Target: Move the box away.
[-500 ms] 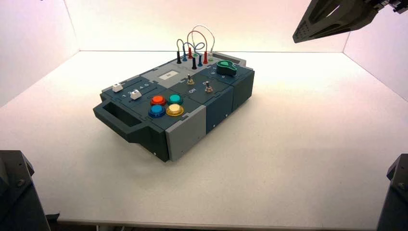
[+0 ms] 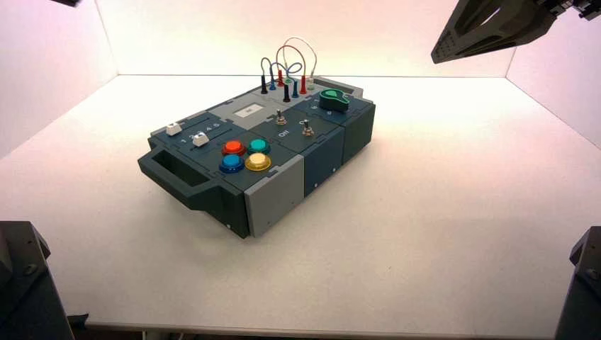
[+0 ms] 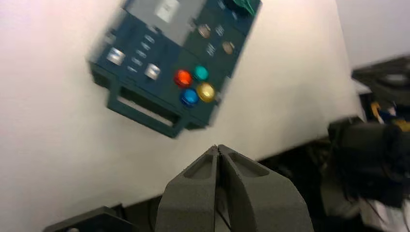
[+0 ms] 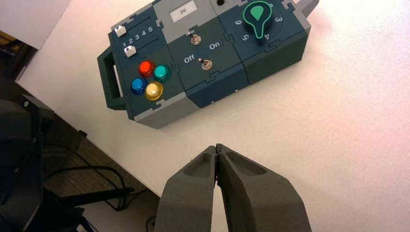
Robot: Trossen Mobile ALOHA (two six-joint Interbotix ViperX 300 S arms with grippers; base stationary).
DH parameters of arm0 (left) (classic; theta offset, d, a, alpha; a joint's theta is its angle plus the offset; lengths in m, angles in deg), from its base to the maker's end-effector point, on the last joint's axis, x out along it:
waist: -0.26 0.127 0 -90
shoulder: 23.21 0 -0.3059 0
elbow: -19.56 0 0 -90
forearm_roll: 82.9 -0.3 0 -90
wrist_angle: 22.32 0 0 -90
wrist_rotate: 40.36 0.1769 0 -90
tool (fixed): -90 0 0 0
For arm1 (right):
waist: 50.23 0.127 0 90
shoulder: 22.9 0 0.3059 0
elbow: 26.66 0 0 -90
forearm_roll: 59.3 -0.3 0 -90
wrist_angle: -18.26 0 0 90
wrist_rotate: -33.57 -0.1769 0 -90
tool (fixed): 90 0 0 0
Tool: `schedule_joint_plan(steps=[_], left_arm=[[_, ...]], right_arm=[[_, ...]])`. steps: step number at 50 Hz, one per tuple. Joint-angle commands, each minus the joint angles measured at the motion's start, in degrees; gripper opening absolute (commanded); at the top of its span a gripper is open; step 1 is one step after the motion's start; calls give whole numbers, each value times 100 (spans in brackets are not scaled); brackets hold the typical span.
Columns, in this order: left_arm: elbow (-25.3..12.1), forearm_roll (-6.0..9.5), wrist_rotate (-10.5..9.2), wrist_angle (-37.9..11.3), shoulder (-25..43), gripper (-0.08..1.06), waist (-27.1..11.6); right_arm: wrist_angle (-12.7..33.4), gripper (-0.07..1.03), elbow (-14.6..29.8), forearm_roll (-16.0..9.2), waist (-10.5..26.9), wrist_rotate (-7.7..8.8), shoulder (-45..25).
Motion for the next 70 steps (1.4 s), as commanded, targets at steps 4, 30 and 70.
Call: schedule_joint_plan(steps=[4, 30, 70], left_arm=[[-26, 62, -9, 9, 721, -3, -642], [-519, -79, 809, 369, 3190, -3, -1661], [-519, -527, 1617, 905, 4623, -3, -2268]], right_arm=[[-44, -2, 141, -18, 26, 18, -18], [-149, -2, 123, -9, 18, 18, -26], [-316, -2, 879, 149, -229, 0, -44]])
